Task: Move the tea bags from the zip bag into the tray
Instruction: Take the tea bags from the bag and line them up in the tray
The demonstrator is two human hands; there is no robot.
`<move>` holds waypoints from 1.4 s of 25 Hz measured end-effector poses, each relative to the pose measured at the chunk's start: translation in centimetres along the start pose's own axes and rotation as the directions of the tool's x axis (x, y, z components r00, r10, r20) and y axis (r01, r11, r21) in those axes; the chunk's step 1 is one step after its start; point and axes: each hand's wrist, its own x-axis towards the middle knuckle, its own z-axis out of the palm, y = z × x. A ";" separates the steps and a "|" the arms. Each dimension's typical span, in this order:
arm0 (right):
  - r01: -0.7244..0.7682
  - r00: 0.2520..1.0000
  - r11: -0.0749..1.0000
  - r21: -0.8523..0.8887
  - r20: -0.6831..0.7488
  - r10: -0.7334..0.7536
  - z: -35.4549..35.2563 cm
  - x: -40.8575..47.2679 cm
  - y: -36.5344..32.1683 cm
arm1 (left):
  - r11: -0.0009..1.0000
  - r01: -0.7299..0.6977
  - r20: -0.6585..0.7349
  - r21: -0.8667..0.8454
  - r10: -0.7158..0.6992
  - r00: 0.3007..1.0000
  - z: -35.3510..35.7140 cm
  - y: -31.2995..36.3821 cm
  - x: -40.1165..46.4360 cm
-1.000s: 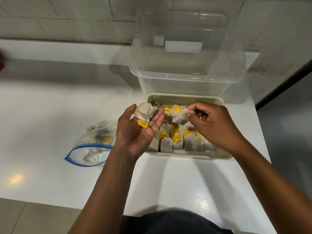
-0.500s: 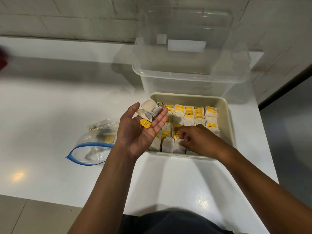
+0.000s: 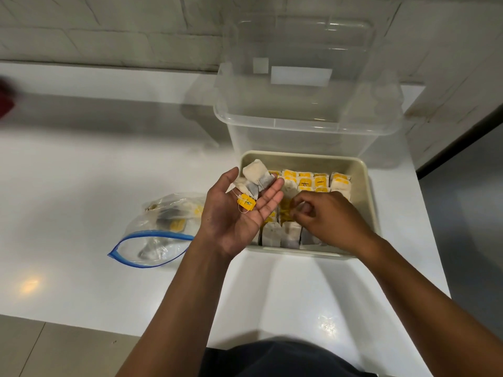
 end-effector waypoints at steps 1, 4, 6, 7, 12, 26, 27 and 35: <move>0.015 0.996 0.996 0.093 -0.084 -0.007 -0.6 -0.2 -0.6 | 1.000 0.007 0.003 0.003 -0.007 1.000 0.1 -0.2 0.0; 0.194 0.940 0.949 0.248 -0.325 -0.107 -2.1 -1.3 -2.9 | 0.999 0.025 0.012 0.020 -0.025 1.000 0.3 -1.3 0.2; 0.298 0.901 0.941 0.163 -0.373 -0.221 -2.3 -2.2 -4.1 | 0.998 0.021 0.004 0.054 -0.021 1.000 0.5 -2.0 0.5; 0.315 0.898 0.943 0.108 -0.356 -0.260 -2.0 -2.3 -4.3 | 0.998 0.023 0.013 0.054 -0.024 1.000 0.5 -2.3 0.6; 0.368 0.874 0.927 -0.075 -0.311 -0.373 -0.7 -1.9 -3.9 | 0.998 0.064 0.051 0.030 -0.065 0.997 0.8 -3.1 0.5; 0.061 0.931 0.928 0.366 -0.357 0.080 -2.4 -0.9 -2.6 | 0.985 0.065 0.063 0.158 -0.076 0.995 0.9 -3.1 -0.2; 0.064 0.934 0.891 0.450 -0.342 0.106 -2.6 -0.9 -2.5 | 0.984 0.061 0.046 0.165 -0.069 0.997 0.9 -3.1 -0.2; -0.022 0.994 0.861 0.508 -0.085 0.075 -4.4 -1.7 -1.9 | 0.920 0.032 -0.082 0.390 0.000 0.997 0.8 -3.5 0.3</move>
